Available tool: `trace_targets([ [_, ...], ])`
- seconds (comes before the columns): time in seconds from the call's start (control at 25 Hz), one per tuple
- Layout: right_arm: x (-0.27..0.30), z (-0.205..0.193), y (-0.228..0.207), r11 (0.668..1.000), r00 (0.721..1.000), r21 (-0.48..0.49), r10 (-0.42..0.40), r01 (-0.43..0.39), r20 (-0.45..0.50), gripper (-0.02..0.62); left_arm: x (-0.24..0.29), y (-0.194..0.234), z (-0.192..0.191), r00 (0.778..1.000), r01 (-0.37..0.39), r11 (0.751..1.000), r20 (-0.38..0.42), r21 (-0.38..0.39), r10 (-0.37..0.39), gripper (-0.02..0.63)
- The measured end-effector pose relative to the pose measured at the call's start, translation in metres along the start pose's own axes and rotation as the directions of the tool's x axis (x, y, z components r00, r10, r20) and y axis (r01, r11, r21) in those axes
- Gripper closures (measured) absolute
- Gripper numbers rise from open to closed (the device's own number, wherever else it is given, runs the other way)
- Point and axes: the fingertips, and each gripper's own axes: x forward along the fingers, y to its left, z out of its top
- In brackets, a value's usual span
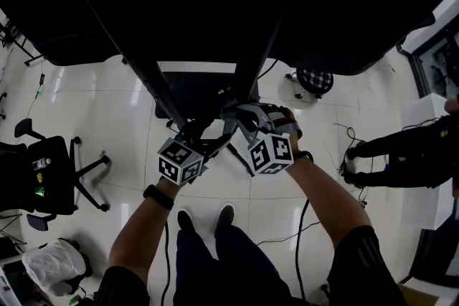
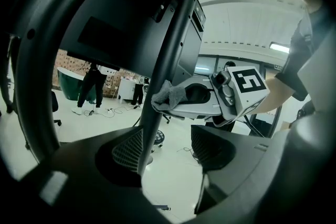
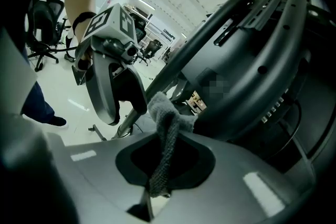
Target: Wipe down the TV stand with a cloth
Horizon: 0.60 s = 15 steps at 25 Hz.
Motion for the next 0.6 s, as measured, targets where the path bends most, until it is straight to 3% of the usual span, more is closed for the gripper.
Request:
trace_targets([
  [0.2,0.023,-0.021,0.027,0.999,0.999,0.023,0.029,-0.029,-0.015,0.571,0.014,0.018,-0.027,1.000,0.001,1.000,-0.030,0.007,-0.001,0.298],
  [0.6,0.070,-0.076,0.087,0.991,0.994,0.103,0.088,-0.081,-0.062,0.571,0.052,0.054,-0.097,0.995,0.013,0.997,-0.095,-0.071,-0.020,0.298],
])
